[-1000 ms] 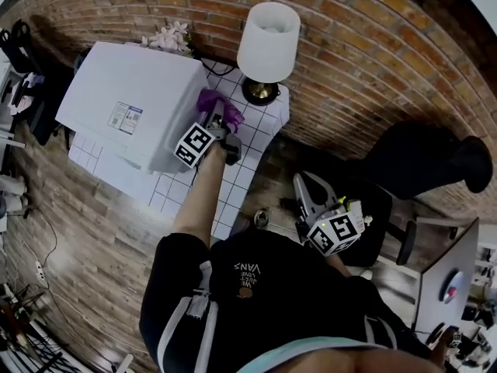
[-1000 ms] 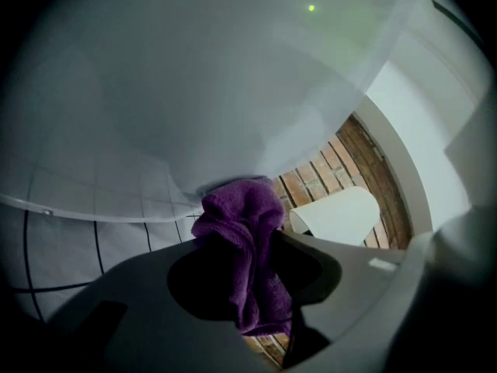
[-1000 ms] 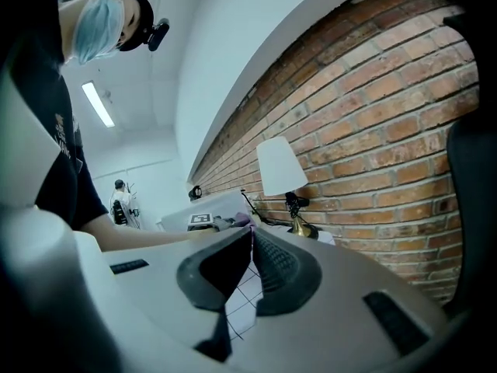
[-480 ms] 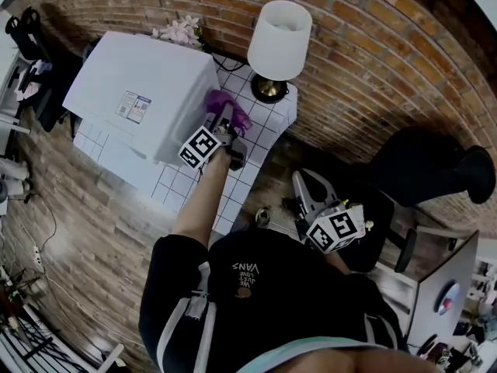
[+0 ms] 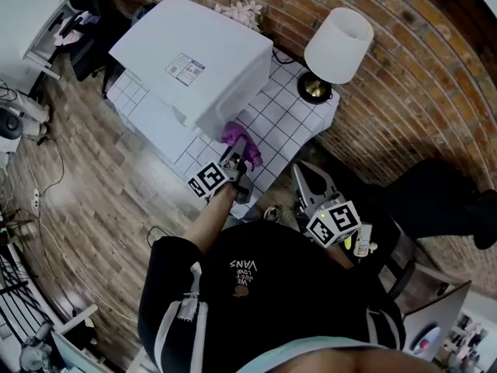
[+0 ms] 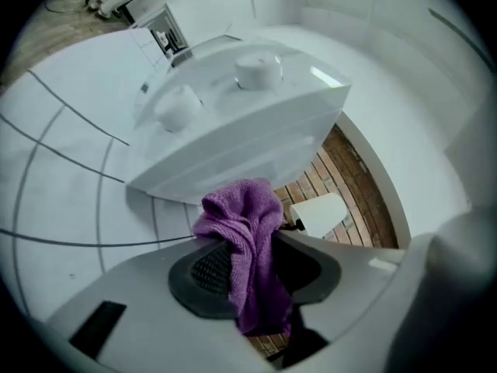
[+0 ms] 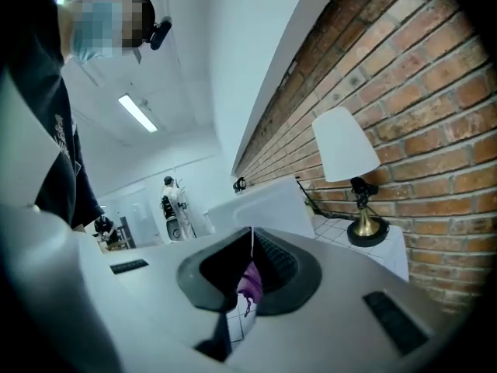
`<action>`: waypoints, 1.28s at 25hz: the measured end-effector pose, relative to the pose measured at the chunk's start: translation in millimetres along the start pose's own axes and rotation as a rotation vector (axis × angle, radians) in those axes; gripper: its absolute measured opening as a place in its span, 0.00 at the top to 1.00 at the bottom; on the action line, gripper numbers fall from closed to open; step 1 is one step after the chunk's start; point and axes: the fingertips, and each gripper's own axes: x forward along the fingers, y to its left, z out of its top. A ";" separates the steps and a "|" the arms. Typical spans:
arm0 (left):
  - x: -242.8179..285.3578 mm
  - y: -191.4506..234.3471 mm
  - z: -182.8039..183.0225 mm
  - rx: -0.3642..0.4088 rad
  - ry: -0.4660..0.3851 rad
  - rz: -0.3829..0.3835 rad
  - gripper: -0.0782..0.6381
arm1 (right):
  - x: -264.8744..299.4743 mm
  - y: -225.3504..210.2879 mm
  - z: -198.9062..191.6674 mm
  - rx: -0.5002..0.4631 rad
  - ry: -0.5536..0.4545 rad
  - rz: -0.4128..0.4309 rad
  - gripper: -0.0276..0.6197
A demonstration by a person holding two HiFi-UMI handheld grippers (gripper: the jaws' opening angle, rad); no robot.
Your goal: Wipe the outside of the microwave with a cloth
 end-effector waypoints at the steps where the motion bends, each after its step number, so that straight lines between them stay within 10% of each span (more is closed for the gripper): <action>1: -12.0 7.1 0.9 -0.007 -0.011 0.017 0.69 | 3.9 5.6 -1.8 -0.003 0.006 0.019 0.95; 11: -34.1 48.7 16.1 -0.037 -0.044 0.085 0.69 | 10.8 24.4 -9.6 -0.008 0.033 0.050 0.95; 32: 187.9 6.2 -19.0 0.002 0.115 -0.026 0.69 | -71.8 -68.1 -12.7 0.078 -0.010 -0.320 0.95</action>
